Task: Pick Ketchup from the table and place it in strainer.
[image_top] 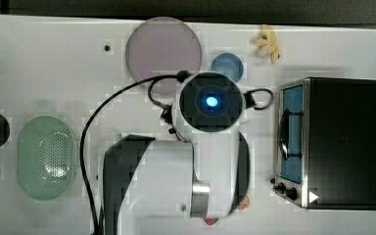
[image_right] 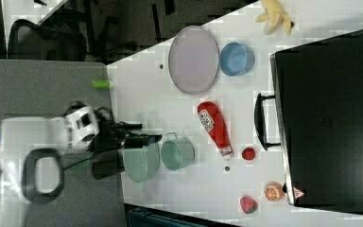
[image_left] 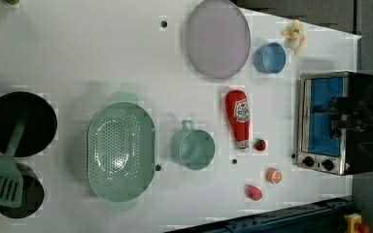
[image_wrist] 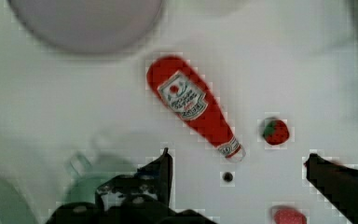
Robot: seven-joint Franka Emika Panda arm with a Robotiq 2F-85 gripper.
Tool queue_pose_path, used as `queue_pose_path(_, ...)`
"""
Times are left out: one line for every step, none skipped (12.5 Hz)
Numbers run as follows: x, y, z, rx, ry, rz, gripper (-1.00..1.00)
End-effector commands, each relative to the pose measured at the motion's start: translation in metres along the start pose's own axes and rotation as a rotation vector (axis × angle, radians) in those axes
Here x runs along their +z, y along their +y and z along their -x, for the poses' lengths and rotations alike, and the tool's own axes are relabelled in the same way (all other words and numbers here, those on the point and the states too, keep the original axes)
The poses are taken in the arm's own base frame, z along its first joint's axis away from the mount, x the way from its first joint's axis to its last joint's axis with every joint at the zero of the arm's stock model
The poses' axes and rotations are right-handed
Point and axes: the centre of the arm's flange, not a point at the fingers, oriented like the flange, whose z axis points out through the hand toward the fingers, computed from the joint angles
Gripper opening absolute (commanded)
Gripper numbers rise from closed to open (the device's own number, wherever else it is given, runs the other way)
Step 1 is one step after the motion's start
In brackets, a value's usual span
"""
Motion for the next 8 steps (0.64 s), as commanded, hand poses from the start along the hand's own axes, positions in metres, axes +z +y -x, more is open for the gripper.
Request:
queue_pose_path(0.032,-0.002,0.003,-0.354,0.021,-0.001,1.0)
queue_pose_path(0.047,-0.001,0.002,-0.423,0.031,-0.003,1.0)
queue_pose_path(0.062,-0.002,0.002,-0.488,0.041,-0.004,1.0)
queue_pose_path(0.078,-0.004,0.001,-0.534,0.052,-0.005,1.0)
queue_pose_path(0.094,-0.005,0.0,-0.546,0.057,-0.006,1.0)
queue_pose_path(0.111,-0.005,0.0,-0.547,0.053,-0.007,1.0)
queue_pose_path(0.127,-0.005,-0.001,-0.55,0.046,-0.006,1.0)
queue_pose_path(0.144,-0.006,-0.004,-0.558,0.038,0.0,1.0)
